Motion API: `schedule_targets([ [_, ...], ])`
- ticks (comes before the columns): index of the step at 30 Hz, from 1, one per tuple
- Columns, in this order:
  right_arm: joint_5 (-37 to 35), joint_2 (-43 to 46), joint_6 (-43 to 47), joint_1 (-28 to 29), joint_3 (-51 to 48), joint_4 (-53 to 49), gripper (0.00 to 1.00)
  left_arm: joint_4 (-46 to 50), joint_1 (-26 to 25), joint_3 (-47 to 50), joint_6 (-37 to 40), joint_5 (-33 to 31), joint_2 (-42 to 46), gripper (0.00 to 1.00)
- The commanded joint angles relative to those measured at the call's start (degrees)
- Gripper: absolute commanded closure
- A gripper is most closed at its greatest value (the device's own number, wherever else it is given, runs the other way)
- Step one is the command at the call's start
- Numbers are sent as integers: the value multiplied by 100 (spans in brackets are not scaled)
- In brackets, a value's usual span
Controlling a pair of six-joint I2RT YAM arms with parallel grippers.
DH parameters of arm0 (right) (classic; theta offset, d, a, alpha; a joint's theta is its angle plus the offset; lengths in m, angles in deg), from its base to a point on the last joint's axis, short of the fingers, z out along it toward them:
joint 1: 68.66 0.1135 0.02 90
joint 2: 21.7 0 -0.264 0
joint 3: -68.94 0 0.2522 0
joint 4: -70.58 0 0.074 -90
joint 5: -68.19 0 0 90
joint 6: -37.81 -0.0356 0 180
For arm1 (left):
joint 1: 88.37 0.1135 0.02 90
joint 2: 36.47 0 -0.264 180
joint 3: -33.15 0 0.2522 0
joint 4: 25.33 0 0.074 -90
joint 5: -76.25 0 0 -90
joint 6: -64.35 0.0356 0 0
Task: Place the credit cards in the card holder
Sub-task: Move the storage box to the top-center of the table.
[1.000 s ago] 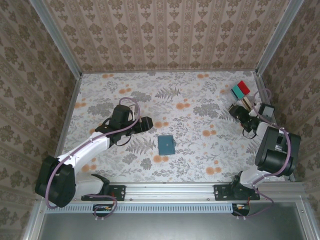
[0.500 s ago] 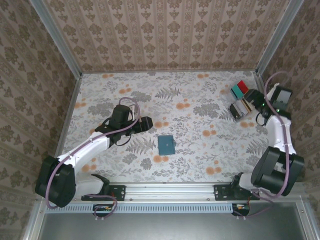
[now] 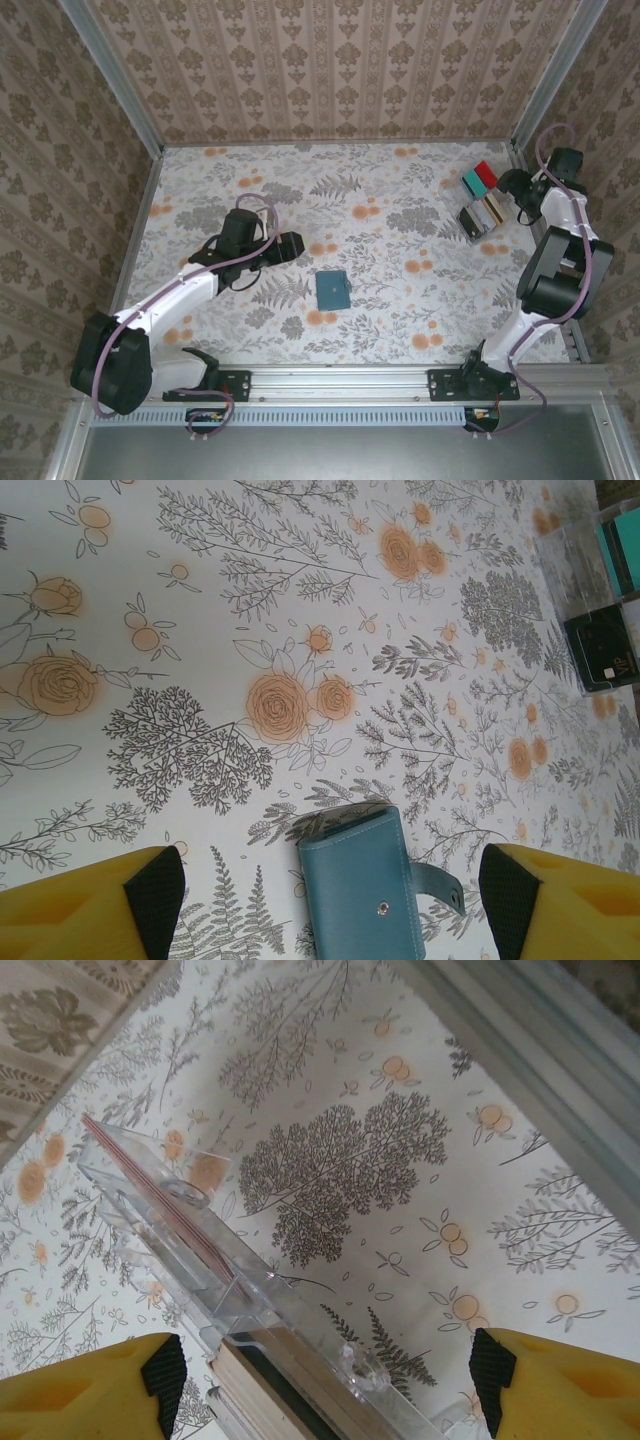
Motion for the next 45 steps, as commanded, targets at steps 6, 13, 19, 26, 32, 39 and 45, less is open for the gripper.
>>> schedule_targets([
  [6, 590, -379, -17, 56, 315, -168, 20, 91, 61, -184, 149, 146, -23, 20],
  [13, 1161, -394, 137, 139, 316, -293, 25, 126, 61, -229, 163, 165, -45, 20],
  [19, 1468, -180, 178, 235, 79, -283, 29, 75, 61, -210, 137, 194, -50, 20],
  [26, 1525, 76, 221, 350, -272, -308, 35, 74, 57, -189, 128, 245, -41, 20],
  [32, 1628, 29, 350, 391, 4, -600, 46, 77, 62, -194, 139, 266, -14, 20],
  [39, 1091, 125, 391, 430, -41, -668, 56, 20, 63, -162, 90, 261, 21, 20],
  [45, 643, 26, 631, 424, 111, -953, 63, 119, 55, -183, 163, 268, 37, 20],
])
